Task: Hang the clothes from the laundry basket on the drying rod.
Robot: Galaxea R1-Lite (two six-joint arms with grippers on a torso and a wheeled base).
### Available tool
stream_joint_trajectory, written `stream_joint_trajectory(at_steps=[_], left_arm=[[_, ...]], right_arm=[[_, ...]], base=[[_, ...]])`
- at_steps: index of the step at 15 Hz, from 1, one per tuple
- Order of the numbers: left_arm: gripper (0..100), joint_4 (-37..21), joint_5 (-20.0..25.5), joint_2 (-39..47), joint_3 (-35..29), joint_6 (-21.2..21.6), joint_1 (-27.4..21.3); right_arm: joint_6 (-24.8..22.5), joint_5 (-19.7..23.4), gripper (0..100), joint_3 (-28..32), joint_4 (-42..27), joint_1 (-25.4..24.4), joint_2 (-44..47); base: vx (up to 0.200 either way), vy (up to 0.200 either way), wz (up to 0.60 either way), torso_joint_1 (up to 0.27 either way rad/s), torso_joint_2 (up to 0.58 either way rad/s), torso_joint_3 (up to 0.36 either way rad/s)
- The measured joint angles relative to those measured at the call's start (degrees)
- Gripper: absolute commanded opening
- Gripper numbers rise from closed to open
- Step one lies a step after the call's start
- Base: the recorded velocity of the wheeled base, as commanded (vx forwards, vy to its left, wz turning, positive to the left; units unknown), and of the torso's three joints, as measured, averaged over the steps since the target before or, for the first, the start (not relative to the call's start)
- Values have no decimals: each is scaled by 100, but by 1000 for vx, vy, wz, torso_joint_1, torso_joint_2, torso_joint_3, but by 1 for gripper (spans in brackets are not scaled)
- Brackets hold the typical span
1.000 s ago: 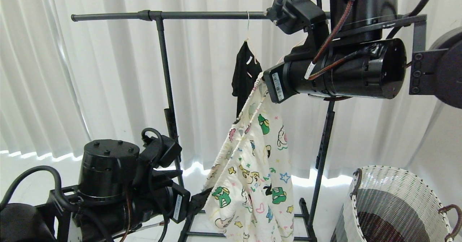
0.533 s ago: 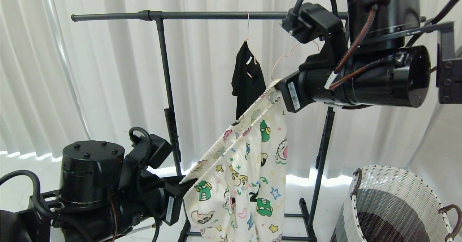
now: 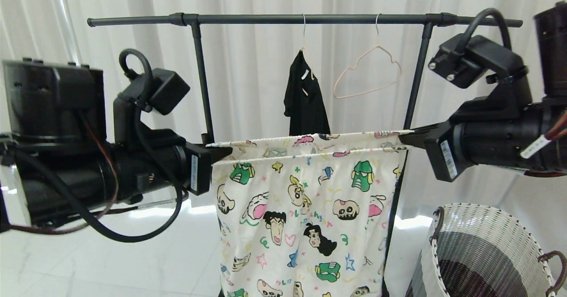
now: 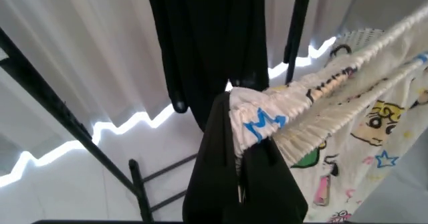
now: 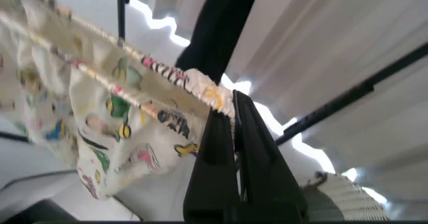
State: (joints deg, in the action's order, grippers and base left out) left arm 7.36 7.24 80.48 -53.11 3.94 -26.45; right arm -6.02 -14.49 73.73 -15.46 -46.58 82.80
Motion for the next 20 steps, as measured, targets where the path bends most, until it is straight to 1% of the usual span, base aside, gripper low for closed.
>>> stream_joint_trajectory(at_steps=[2, 3, 4, 5, 7, 10, 14, 17, 18, 20], left_arm=[[0, -1974, 263, -100, -1262, 7, 0], [0, -2868, 357, -144, -1858, 7, -61], [0, -3568, 441, -185, -2395, 5, -160], [0, -3880, 494, -221, -2750, 5, -286], [0, -3977, 518, -293, -3067, 5, -450], [0, -3970, 524, -460, -3176, 20, -595], [0, -3961, 523, -653, -3126, 20, -772], [0, -3963, 523, -722, -3065, 55, -817], [0, -3961, 516, -725, -3062, 121, -819], [0, -3913, 494, -681, -3067, 358, -816]], right_arm=[[-10, -176, 0, 2, -44, 48, -227], [-10, -236, 0, 88, -44, 61, -293], [-13, -257, 0, 245, -49, 77, -339], [-33, -263, 0, 428, -61, 94, -354], [-106, -272, 0, 714, -112, 122, -343], [-295, -272, 0, 1150, -250, 127, -312], [-306, -277, 0, 1232, -260, 124, -312], [-311, -280, 0, 1235, -263, 124, -319], [-308, -280, 0, 1211, -310, 124, -343], [-301, -280, 0, 1189, -712, 124, -477]], base=[[0, 0, 0, 0, 0, 0], [0, 0, 0, 0, 0, 0], [0, 0, 0, 0, 0, 0], [0, 0, 0, 0, 0, 0], [0, 0, 0, 0, 0, 0], [0, 0, 0, 0, 0, 0], [0, 0, 0, 0, 0, 0], [0, 0, 0, 0, 0, 0], [0, 0, 0, 0, 0, 0], [0, 0, 0, 0, 0, 0]])
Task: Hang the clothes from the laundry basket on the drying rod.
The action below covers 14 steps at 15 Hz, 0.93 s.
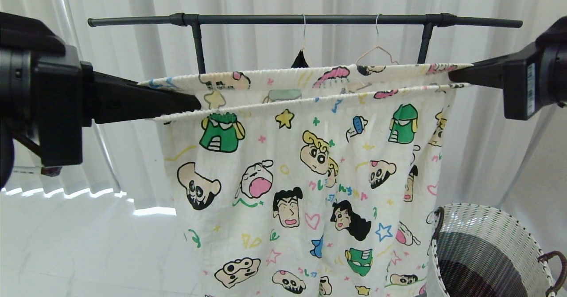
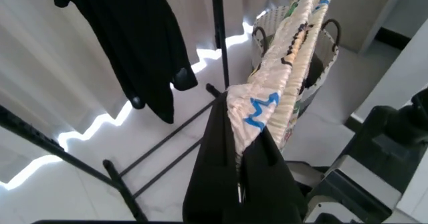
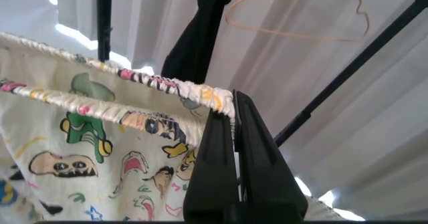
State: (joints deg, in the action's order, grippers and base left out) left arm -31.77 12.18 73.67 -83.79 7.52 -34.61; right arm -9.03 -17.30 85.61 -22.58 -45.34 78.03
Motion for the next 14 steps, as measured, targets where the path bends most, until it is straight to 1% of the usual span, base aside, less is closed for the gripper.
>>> stream_joint_trajectory(at_steps=[2, 4, 6, 8, 11, 12, 14], left_arm=[[0, 407, -6, 119, -12, 60, 40], [0, 1081, -9, 318, -4, 66, 55], [0, 1825, -9, 621, -6, 73, 52], [0, 2288, -15, 887, -26, 74, 41], [0, 2383, -57, 1081, -28, 41, 41], [0, 2387, -94, 1101, -17, 46, 41], [0, 2386, -204, 1103, -17, 66, 38]], right_arm=[[17, 11, 0, -12, -646, 0, -260], [26, 39, 0, -22, -1145, -48, -538], [88, 50, 0, -22, -1468, -364, -789], [257, 55, 0, -23, -1640, -868, -964], [628, 55, 0, -26, -1804, -1652, -1112], [657, 55, 0, -23, -1815, -1831, -1125], [658, 46, 0, -12, -1820, -1999, -1136]], base=[[0, 0, 0, 0, 0, 0], [0, 0, 0, 0, 0, 0], [0, 0, 0, 0, 0, 0], [0, 0, 0, 0, 0, 0], [0, 0, 0, 0, 0, 0], [0, 0, 0, 0, 0, 0], [0, 0, 0, 0, 0, 0]])
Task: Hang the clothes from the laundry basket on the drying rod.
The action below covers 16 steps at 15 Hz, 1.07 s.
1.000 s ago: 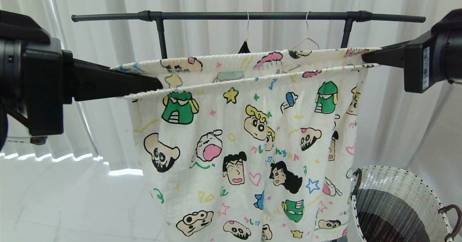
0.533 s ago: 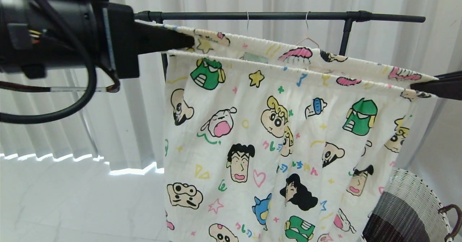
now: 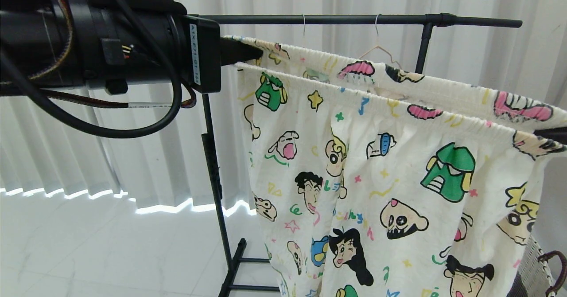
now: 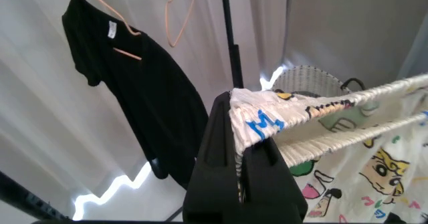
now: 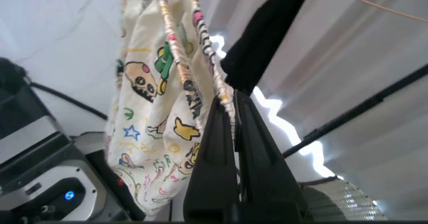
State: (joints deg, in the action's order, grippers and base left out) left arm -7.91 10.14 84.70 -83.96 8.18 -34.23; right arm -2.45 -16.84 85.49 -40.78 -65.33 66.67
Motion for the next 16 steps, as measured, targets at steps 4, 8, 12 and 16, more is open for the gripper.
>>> stream_joint_trajectory(at_steps=[4, 8, 12, 16], left_arm=[[0, 1, -11, -102, 152, 7, -30], [0, 1, -87, -140, 262, 9, -33], [0, 1, -112, -232, 511, 16, -33], [0, 1, -112, -697, 1191, 33, -269]], right_arm=[[0, -43, 0, -2, 0, -74, -20], [0, -84, 0, -272, 165, 28, -68], [-30, -93, 0, -612, 618, 384, -197], [-187, -46, 0, -728, 1669, 1335, -2]], base=[[0, 0, 0, 0, 0, 0], [0, 0, 0, 0, 0, 0], [0, 0, 0, 0, 0, 0], [0, 0, 0, 0, 0, 0]])
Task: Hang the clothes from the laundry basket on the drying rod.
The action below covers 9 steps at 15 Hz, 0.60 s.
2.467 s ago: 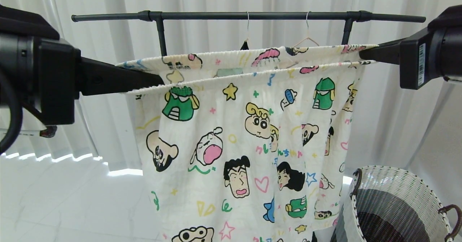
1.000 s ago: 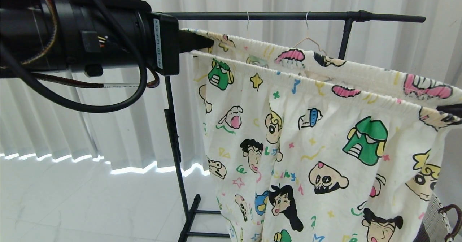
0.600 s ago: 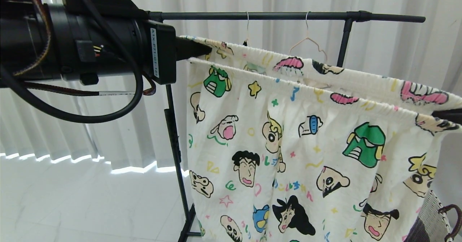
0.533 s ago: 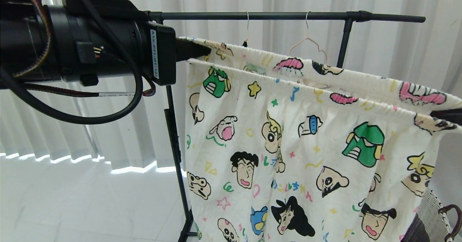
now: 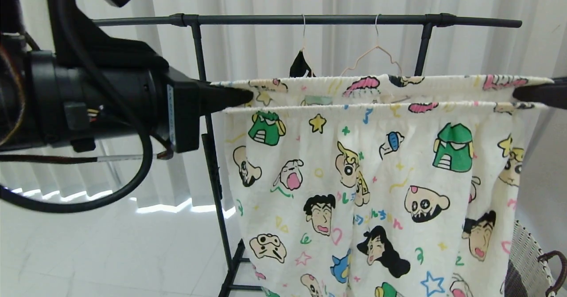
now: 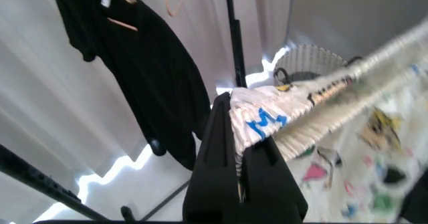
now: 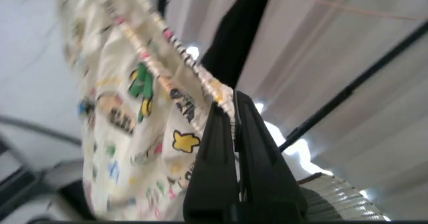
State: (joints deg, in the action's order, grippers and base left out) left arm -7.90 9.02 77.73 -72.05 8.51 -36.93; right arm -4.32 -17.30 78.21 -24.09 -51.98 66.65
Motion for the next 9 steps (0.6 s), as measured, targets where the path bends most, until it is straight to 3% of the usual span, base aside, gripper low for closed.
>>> stream_joint_trajectory(at_steps=[4, 9], left_arm=[[0, -12, -11, -828, 909, 30, -610], [0, -17, -44, -1384, 1176, 389, -1337]], right_arm=[[-44, 37, 0, 28, 1495, 474, 766], [-143, 165, 0, 393, 1785, 510, 1513]], base=[[0, 0, 0, 0, 0, 0], [0, 0, 0, 0, 0, 0]])
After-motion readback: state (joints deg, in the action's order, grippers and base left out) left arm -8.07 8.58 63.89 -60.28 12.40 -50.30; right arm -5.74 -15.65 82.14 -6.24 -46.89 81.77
